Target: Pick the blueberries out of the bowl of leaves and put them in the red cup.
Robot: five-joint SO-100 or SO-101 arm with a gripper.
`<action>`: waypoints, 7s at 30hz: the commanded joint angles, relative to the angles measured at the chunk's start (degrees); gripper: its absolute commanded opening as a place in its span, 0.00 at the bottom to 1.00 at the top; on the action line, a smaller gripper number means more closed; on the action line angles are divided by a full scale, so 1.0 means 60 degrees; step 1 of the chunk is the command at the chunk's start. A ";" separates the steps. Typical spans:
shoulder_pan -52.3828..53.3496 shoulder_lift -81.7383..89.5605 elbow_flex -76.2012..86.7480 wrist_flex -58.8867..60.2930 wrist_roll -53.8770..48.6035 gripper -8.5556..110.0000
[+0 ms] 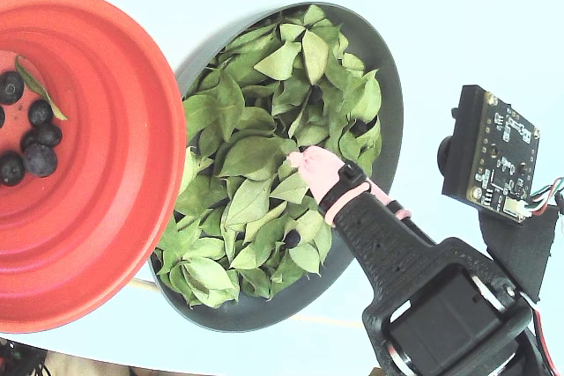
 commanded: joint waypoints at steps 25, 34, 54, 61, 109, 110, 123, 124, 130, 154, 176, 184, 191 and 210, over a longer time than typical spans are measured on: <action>0.1055 -0.1143 -0.1245 -0.1289 -0.1099 0.21; 0.1406 -0.2080 -0.1553 -0.2080 -0.1450 0.21; 0.1802 -0.3501 -0.2300 -0.2944 -0.1567 0.20; 0.1992 -0.4233 -0.2695 -0.3340 -0.1743 0.20; 0.2563 -0.7207 -0.4541 -0.4365 -0.1729 0.21; 0.2563 -0.7222 -0.4556 -0.4380 -0.1729 0.21; 0.2607 -0.7661 -0.4966 -0.4409 -0.1523 0.21; 0.2622 -0.7690 -0.5010 -0.4409 -0.1509 0.21; 0.2681 -0.7939 -0.5186 -0.4409 -0.1479 0.21; 0.2593 -0.8511 -0.5112 -0.4409 -0.1128 0.22; 0.2578 -0.9214 -0.5171 -0.4395 -0.1040 0.18; 0.2563 -0.9258 -0.5112 -0.4248 -0.1011 0.16; 0.2534 -0.9214 -0.5024 -0.4160 -0.0923 0.16; 0.2300 -0.7852 -0.4512 -0.3970 -0.0806 0.15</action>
